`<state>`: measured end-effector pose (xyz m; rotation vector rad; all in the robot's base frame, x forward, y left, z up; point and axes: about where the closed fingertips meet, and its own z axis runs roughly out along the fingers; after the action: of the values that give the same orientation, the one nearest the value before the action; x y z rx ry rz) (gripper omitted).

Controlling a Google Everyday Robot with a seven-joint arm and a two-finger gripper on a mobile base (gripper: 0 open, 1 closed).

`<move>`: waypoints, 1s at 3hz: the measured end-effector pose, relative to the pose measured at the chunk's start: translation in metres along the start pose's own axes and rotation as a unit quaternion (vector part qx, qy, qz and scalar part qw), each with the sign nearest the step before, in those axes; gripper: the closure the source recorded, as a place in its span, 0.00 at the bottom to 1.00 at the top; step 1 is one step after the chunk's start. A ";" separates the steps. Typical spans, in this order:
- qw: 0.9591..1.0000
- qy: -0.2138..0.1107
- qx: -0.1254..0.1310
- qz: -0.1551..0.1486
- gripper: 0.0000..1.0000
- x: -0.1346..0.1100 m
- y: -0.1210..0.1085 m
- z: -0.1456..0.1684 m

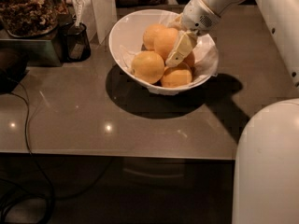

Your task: Pick orange from white bowl

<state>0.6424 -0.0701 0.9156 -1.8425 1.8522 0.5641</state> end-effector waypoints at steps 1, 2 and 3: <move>0.998 0.000 0.048 -0.049 1.00 -0.013 0.015 -0.026; 0.987 -0.011 0.115 -0.115 1.00 -0.048 0.054 -0.058; 0.983 -0.019 0.141 -0.119 1.00 -0.053 0.070 -0.070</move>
Offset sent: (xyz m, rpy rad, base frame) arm -0.1212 0.0148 0.1243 0.0285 -0.5482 0.0799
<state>0.5691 -0.0675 1.0004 -1.8113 1.5653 0.2361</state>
